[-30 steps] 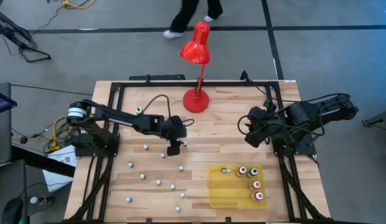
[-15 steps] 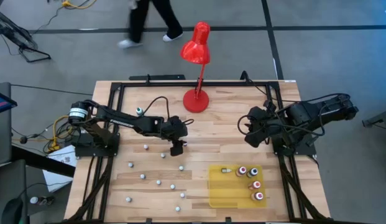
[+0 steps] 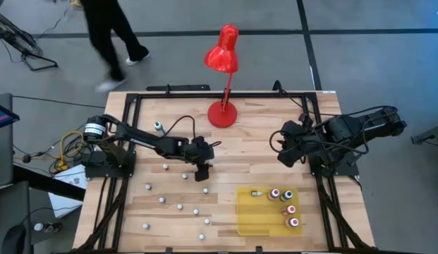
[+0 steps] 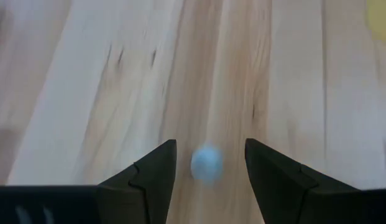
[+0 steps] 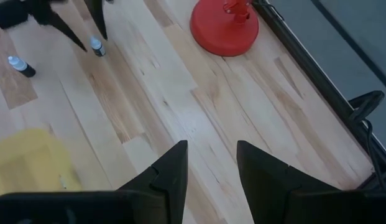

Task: Pick & Place food coloring
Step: Put the brown food coloring into the yellow bin

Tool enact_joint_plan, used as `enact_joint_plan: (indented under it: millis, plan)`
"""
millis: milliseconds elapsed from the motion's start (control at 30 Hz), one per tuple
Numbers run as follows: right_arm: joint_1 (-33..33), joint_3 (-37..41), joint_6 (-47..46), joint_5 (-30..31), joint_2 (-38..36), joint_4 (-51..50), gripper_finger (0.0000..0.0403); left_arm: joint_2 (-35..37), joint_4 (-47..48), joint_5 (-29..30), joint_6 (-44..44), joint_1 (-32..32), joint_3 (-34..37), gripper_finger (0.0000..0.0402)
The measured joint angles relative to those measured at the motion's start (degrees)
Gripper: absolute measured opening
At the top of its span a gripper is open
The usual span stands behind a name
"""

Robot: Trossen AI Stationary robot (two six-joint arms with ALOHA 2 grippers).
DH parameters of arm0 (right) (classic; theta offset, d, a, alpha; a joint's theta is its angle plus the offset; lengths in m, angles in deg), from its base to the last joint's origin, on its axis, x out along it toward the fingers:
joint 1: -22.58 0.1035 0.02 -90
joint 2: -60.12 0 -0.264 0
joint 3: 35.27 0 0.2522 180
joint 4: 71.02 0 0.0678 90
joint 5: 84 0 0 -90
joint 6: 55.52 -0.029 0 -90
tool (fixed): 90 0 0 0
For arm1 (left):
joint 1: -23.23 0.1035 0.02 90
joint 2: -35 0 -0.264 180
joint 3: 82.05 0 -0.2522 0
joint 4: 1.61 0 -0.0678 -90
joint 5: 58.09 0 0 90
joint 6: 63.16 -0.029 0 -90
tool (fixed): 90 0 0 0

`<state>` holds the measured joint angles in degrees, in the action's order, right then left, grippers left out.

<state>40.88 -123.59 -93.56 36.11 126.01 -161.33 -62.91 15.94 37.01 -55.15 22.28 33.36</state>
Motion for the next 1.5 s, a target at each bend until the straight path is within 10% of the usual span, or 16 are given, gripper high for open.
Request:
enact_joint_plan:
  millis: [667, 1500]
  plan:
    - [0.0, 0.0, 0.0, 0.0, 0.0, 1.2, 0.0129, -0.7, -0.5, -0.1, 0.3, 0.0, 0.0, 0.004]
    - [0.0, 0.0, 0.5, -0.1, 0.0, 1.1, 0.0129, -2.2, 8.2, 0.1, -11.2, -10.4, -21.9, 0.0049]
